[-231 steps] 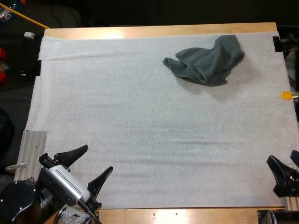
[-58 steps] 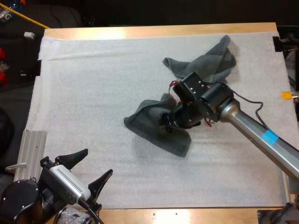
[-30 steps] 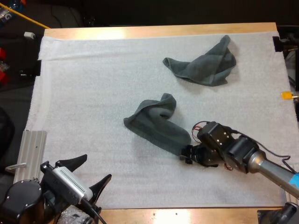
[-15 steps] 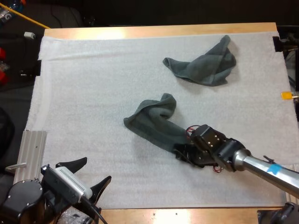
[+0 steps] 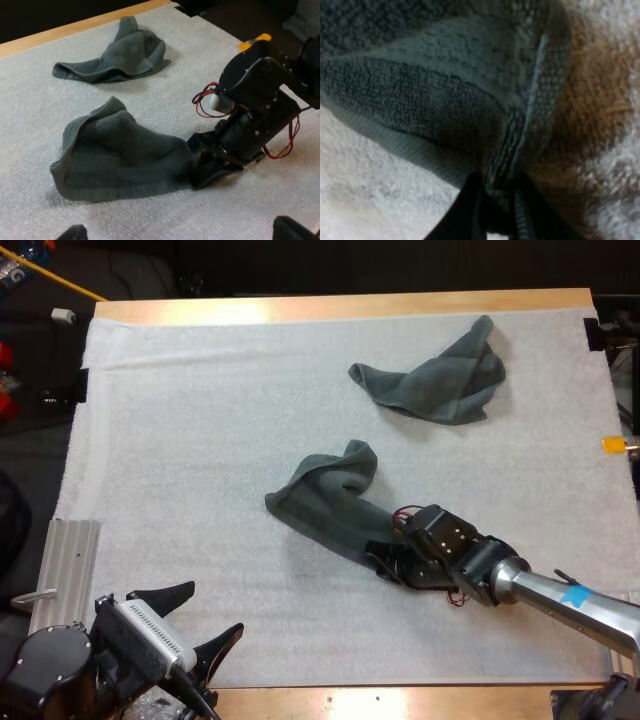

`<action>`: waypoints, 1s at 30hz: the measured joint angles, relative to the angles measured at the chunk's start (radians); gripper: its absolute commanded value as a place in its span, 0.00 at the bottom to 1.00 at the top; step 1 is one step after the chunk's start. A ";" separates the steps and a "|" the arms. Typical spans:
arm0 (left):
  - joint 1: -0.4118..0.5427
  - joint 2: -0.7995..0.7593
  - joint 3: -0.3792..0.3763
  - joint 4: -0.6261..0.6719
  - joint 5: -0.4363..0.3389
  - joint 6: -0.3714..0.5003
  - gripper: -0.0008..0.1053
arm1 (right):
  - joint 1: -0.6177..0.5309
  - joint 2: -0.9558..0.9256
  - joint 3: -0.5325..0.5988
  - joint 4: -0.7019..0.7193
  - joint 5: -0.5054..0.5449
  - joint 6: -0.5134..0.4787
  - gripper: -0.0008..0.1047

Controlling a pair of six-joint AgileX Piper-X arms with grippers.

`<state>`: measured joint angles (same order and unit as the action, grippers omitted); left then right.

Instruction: Pick towel from pile, fold and stack

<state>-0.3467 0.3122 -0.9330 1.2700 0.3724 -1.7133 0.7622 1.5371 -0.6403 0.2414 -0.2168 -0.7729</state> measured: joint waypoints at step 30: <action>-0.004 0.685 0.107 -0.211 0.023 0.140 0.66 | 0.000 -0.443 0.000 0.572 0.131 -0.321 0.01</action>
<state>-0.3503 0.9974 -0.8257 1.0593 0.3956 -1.5730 0.7622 1.0942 -0.6403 0.8131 -0.0858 -1.0943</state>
